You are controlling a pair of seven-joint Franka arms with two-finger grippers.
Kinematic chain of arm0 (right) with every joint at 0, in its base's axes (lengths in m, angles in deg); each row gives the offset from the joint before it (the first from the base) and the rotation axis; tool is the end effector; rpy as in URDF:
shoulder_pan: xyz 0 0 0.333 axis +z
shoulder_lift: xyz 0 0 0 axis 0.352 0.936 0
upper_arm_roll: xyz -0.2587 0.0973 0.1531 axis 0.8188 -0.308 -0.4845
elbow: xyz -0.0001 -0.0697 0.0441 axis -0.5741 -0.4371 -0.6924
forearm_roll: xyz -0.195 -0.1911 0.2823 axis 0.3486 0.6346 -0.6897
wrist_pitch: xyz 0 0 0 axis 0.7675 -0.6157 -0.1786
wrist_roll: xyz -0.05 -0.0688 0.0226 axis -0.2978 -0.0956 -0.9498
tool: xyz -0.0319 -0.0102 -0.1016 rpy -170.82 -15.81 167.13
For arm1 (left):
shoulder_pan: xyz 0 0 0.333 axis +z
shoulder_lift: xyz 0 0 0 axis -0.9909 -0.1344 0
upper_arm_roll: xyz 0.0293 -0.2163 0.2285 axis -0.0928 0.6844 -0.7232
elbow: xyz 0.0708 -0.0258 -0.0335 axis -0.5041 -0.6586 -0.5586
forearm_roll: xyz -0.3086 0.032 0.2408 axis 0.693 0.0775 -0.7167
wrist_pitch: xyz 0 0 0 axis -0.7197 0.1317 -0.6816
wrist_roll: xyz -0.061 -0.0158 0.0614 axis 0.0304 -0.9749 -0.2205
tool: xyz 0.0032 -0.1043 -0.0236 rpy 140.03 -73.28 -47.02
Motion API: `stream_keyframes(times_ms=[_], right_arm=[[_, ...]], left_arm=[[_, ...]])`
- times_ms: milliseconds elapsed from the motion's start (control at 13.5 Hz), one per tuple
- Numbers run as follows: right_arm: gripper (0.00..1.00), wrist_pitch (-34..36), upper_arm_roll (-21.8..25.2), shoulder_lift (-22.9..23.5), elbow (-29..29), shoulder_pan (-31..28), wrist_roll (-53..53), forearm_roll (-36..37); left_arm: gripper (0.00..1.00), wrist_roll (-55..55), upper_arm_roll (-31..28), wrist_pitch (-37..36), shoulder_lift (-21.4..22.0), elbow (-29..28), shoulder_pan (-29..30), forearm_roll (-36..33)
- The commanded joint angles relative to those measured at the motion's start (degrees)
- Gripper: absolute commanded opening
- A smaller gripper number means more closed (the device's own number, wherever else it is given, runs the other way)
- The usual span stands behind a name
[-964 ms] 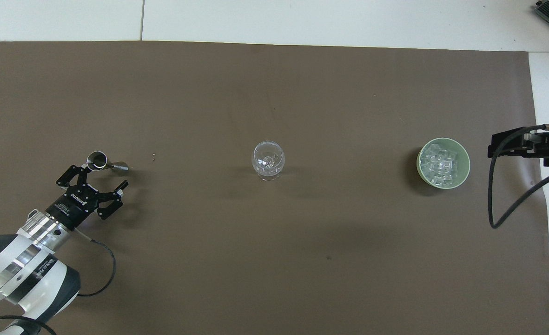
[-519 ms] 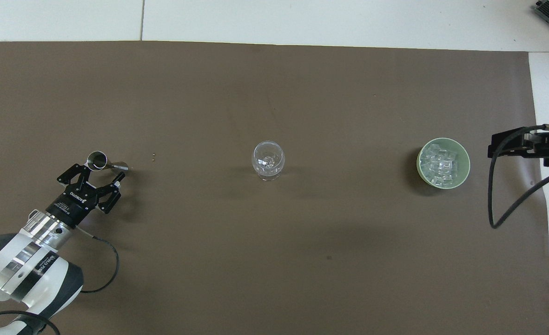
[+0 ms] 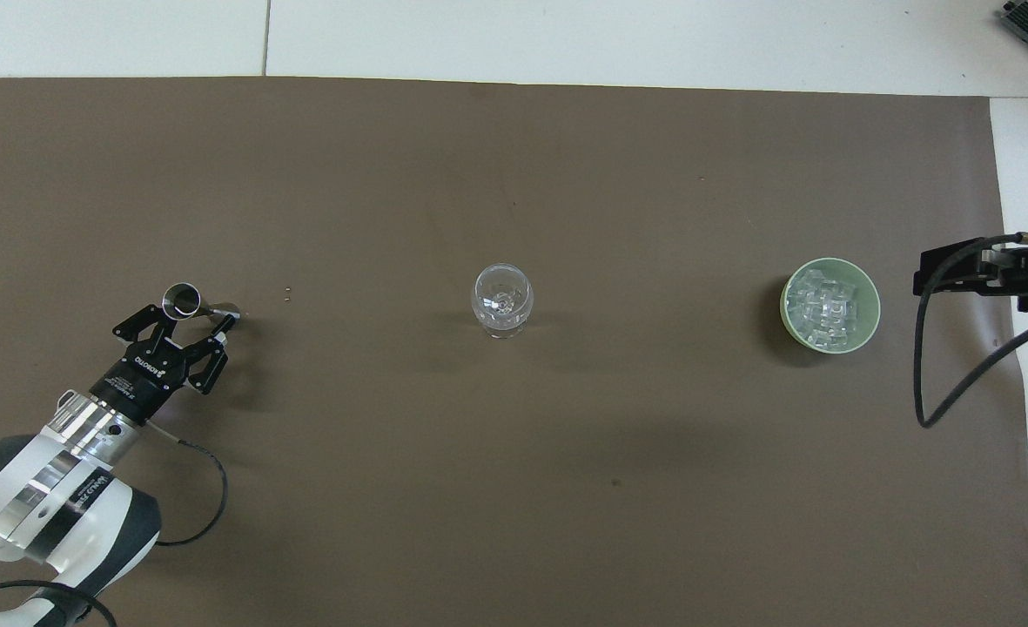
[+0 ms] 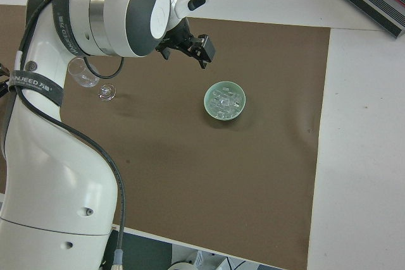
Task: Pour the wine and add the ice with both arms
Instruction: 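Close the left gripper around the silver jigger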
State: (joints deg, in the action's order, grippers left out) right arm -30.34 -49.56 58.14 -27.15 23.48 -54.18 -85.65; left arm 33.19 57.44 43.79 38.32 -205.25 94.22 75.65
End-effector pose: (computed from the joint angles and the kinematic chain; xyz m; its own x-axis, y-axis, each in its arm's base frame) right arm 0.5406 -0.0027 0.6366 0.9845 -0.1721 0.0350 -0.1728 -0.9848 0.0199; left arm 0.4489 0.0411 0.2340 -0.2339 0.2173 -0.9477 0.5833 0.8112 0.0421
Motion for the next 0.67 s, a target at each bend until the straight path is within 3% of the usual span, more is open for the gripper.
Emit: stream_keyframes(times_ms=[0,222,593], right_arm=[[1.0,0.34,0.22,-1.07,-1.11,0.12,-1.43,0.24],[1.0,0.25,0.22,-1.07,-1.2,0.12,-1.52,0.24],[1.0,0.34,0.22,-1.07,-1.11,0.12,-1.52,0.24]], left_arm=[[0.48,1.15,-0.56,0.38,-0.7,0.61,-1.23,1.62],[0.39,1.06,-0.56,0.47,-0.79,0.61,-1.14,1.88],[0.35,0.97,-0.56,0.74,-0.88,0.7,-1.14,2.85]])
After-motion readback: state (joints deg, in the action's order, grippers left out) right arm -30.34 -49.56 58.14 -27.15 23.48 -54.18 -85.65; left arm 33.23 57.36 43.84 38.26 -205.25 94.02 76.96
